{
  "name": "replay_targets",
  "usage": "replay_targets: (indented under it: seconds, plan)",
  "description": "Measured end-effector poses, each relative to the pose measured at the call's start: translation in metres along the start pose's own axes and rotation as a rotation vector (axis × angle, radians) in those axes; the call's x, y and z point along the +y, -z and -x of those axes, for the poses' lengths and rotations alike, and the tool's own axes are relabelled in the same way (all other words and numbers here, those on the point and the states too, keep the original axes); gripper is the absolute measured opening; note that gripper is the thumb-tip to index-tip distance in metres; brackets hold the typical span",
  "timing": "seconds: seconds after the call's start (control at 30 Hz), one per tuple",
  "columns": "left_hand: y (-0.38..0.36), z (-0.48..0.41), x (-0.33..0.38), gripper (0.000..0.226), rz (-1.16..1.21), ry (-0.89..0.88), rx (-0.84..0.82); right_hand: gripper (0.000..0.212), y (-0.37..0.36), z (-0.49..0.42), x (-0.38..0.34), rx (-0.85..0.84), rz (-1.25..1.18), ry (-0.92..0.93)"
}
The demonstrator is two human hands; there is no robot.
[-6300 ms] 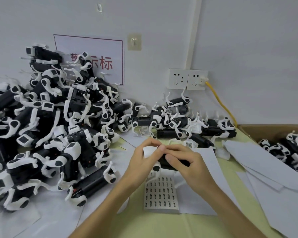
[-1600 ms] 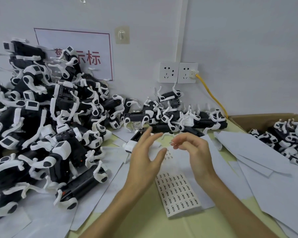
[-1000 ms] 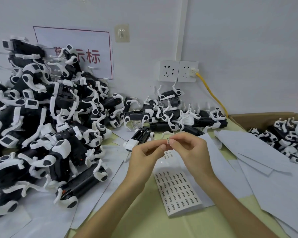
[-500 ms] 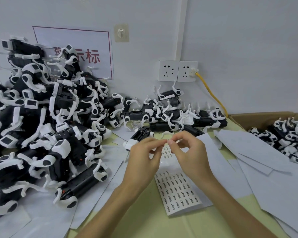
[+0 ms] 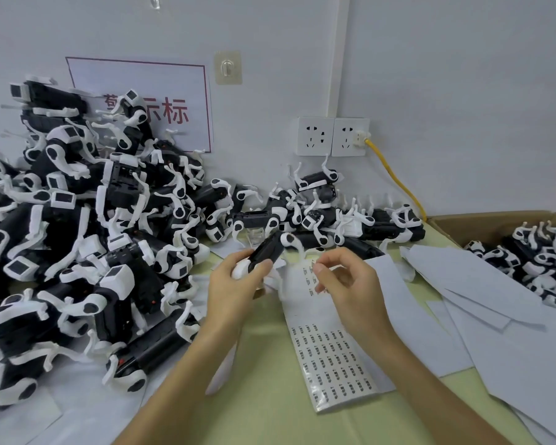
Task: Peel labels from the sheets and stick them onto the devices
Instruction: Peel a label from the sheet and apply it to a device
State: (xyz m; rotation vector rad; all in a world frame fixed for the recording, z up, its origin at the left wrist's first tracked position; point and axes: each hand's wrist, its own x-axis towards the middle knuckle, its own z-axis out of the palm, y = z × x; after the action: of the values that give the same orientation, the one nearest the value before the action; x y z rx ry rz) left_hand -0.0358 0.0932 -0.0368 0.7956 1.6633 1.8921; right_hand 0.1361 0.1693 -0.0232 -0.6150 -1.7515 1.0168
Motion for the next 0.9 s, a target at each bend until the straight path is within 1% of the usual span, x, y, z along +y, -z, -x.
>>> replay_targets:
  seconds: [0.07, 0.13, 0.23, 0.3, 0.4, 0.53, 0.63, 0.7, 0.77, 0.83, 0.9]
  plan:
    - [0.0, 0.001, 0.005, 0.027, 0.328, 0.197, -0.186, 0.015, 0.001, -0.002, 0.0, -0.006, -0.037, -0.035]
    - [0.0, 0.003, 0.007, 0.024, 0.531, 0.337, -0.301, 0.015, 0.002, -0.003, 0.0, 0.01, -0.068, -0.055]
    - [-0.002, 0.008, 0.008, 0.018, 0.714, 0.459, -0.336, 0.014, 0.005, -0.005, -0.001, 0.032, -0.086, -0.067]
    - [-0.003, 0.011, 0.01, 0.025, 0.778, 0.507, -0.361, 0.012, 0.004, -0.005, -0.001, 0.027, -0.078, -0.078]
    - [-0.003, 0.014, 0.014, 0.034, 0.694, 0.496, -0.435, 0.01, 0.002, -0.005, 0.0, 0.029, -0.073, -0.119]
    - [-0.005, 0.016, 0.015, 0.035, 0.57, 0.408, -0.386, 0.009, 0.002, -0.007, 0.003, 0.037, -0.078, -0.201]
    - [-0.007, 0.016, 0.015, 0.027, 0.485, 0.282, -0.292, 0.008, 0.001, -0.007, 0.007, -0.028, -0.044, -0.302]
    - [-0.007, 0.014, 0.015, 0.029, 0.459, 0.228, -0.276, 0.008, -0.001, -0.007, 0.009, -0.047, -0.041, -0.331]
    - [-0.008, 0.013, 0.016, 0.013, 0.429, 0.209, -0.289, 0.009, -0.001, -0.007, 0.008, -0.034, -0.048, -0.296]
    - [-0.01, 0.013, 0.013, 0.037, 0.363, 0.199, -0.293, 0.012, 0.001, -0.007, 0.005, -0.03, -0.097, -0.243]
    - [-0.014, 0.015, 0.012, 0.049, 0.313, 0.176, -0.298, 0.012, 0.003, -0.006, 0.002, -0.021, -0.131, -0.201]
